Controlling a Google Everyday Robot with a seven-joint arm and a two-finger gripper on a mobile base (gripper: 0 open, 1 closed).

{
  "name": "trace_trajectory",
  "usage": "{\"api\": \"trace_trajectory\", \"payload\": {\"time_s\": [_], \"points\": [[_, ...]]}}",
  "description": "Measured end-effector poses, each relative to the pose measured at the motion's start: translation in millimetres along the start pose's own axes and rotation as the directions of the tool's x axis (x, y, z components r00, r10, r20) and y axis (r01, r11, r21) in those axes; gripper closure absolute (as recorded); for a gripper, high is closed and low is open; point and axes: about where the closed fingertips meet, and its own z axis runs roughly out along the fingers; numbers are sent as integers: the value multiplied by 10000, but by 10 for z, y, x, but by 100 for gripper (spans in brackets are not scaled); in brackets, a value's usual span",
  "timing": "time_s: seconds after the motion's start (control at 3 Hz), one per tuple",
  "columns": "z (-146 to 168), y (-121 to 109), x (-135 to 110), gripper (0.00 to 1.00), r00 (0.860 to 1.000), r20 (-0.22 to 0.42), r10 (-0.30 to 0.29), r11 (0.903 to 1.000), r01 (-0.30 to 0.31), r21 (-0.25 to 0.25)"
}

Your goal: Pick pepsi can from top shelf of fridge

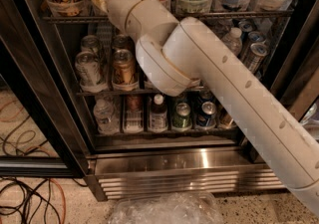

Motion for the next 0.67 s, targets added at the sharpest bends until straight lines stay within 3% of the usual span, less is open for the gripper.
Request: {"api": "trace_trajectory", "payload": {"time_s": [0.67], "points": [[-266, 64, -178, 100, 9967, 655, -486, 9988, 490, -54]]}}
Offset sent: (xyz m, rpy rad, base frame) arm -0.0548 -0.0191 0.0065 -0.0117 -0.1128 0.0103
